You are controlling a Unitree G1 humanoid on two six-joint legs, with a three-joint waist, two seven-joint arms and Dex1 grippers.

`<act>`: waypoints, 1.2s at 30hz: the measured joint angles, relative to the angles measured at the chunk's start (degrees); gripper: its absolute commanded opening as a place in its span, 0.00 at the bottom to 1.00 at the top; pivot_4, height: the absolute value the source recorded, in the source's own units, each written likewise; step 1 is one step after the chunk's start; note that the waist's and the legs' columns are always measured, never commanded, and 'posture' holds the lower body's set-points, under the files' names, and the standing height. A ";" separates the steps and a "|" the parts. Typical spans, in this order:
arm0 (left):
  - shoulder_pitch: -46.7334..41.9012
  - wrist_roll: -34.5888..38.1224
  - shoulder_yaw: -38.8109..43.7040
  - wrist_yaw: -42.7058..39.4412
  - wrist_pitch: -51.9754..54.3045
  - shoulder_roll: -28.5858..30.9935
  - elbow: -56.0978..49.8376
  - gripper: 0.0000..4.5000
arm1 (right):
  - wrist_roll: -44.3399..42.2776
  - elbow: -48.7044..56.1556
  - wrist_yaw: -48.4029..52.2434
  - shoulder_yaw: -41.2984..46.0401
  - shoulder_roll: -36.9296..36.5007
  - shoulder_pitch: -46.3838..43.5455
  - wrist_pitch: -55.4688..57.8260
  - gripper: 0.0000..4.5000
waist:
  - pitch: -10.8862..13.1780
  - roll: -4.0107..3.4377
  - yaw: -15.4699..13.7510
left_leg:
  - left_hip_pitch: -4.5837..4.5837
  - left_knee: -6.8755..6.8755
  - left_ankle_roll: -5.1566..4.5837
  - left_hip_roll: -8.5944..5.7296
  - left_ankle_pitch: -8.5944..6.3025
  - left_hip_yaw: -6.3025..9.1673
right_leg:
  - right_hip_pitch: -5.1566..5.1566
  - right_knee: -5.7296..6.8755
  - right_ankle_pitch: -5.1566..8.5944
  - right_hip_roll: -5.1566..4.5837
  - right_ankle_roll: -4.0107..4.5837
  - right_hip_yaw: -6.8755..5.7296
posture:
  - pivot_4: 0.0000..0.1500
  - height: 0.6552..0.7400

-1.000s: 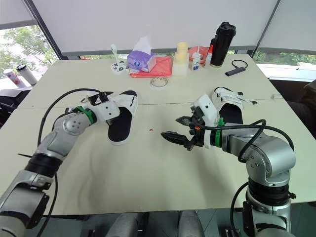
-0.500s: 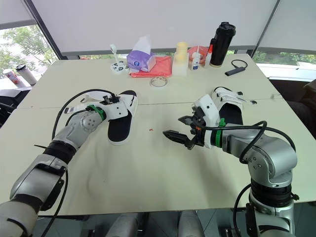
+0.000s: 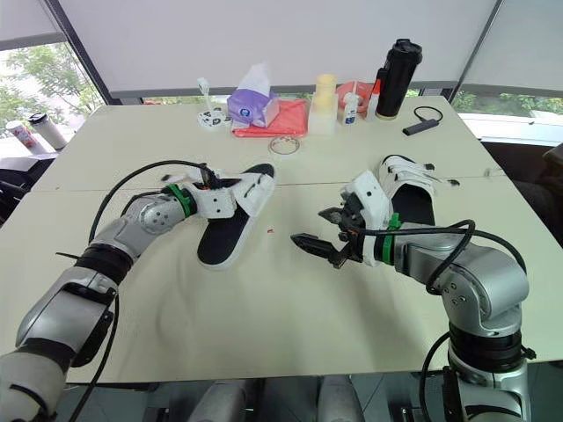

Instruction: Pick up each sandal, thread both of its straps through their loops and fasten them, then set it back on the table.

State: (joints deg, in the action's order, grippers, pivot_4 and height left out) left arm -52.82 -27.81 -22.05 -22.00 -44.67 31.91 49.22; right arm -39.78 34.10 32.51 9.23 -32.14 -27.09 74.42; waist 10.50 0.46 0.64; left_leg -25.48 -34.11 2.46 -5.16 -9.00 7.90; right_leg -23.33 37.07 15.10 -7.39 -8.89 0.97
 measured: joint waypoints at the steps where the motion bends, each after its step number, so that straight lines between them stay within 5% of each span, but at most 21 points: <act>1: -0.70 -0.49 -0.38 -0.03 -1.98 0.46 0.56 0.01 | -0.01 0.00 -0.02 -0.02 -0.22 0.00 -0.09 1.00 | 0.01 0.02 0.01 | 0.00 0.00 0.00 0.00 0.00 0.00 | 0.00 0.00 0.00 0.00 0.00 0.00 | 1.00 0.88; 7: -15.94 -2.75 -7.03 -7.84 -24.19 -1.78 15.95 0.01 | -0.04 -0.54 0.17 -0.44 -3.31 0.00 -2.17 1.00 | 0.23 0.36 -0.33 | -0.06 -0.05 -0.01 -0.03 0.00 -0.01 | 0.05 -0.05 0.01 0.00 -0.03 -0.05 | 1.00 0.88; 15: -23.05 -13.93 -15.17 -3.06 -38.46 -5.16 21.30 0.01 | -2.29 0.07 -0.10 2.66 -6.86 0.40 -2.26 1.00 | 0.28 0.42 0.31 | -0.05 -0.03 -0.12 -0.03 -0.06 -0.09 | 0.00 0.01 0.06 -0.04 -0.11 -0.04 | 1.00 0.88; 18: -24.66 -19.61 -17.21 3.44 -38.93 -5.09 21.90 0.01 | -3.26 0.93 -0.79 3.38 -7.28 1.71 -2.24 1.00 | 0.33 0.50 0.14 | -0.05 -0.06 -0.12 -0.03 -0.06 -0.09 | 0.02 0.03 0.06 -0.04 -0.12 -0.04 | 1.00 0.88; 27: -26.38 -42.11 -27.18 40.37 -38.86 -5.30 17.12 0.01 | -5.63 3.34 -4.36 5.89 -7.28 3.46 -1.60 1.00 | 0.38 0.59 0.01 | -0.05 -0.10 -0.12 -0.05 -0.06 -0.08 | 0.06 0.05 0.11 -0.06 -0.20 -0.04 | 1.00 0.88; 28: -26.92 -46.97 -30.97 49.10 -37.07 -5.40 16.32 0.08 | -6.16 3.39 -4.90 6.25 -7.28 3.50 -1.47 1.00 | 0.38 0.59 0.00 | -0.05 -0.10 -0.12 -0.05 -0.06 -0.08 | 0.07 0.06 0.11 -0.06 -0.21 -0.04 | 1.00 0.88; 31: -27.87 -52.28 -36.30 58.26 -34.68 -6.11 17.01 0.34 | -6.62 3.44 -5.42 6.55 -7.45 3.50 -1.47 1.00 | 0.38 0.60 -0.05 | -0.05 -0.10 -0.12 -0.07 -0.06 -0.09 | 0.07 0.06 0.12 -0.06 -0.23 -0.04 | 1.00 0.88; 35: -28.49 -53.83 -39.37 61.69 -33.55 -6.49 21.06 0.79 | -6.76 3.41 -5.74 6.27 -7.65 3.44 -1.56 1.00 | 0.39 0.60 0.02 | -0.04 -0.10 -0.12 -0.07 -0.06 -0.10 | 0.07 0.07 0.13 -0.05 -0.24 -0.04 | 1.00 0.88; 36: -28.49 -53.56 -39.50 61.28 -33.74 -6.48 21.99 0.79 | -6.75 3.40 -5.76 6.12 -7.69 3.44 -1.62 1.00 | 0.39 0.60 0.01 | -0.04 -0.10 -0.12 -0.07 -0.06 -0.09 | 0.07 0.07 0.13 -0.05 -0.24 -0.04 | 1.00 0.88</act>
State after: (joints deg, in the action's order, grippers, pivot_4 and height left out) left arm -81.31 -81.37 -61.55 39.28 -78.41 25.43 71.21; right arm -46.53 37.49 26.75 15.35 -39.83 -23.65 72.80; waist 10.89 1.07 0.65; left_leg -25.52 -34.21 2.34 -5.23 -9.07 7.80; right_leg -23.26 37.14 15.23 -7.44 -9.13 0.93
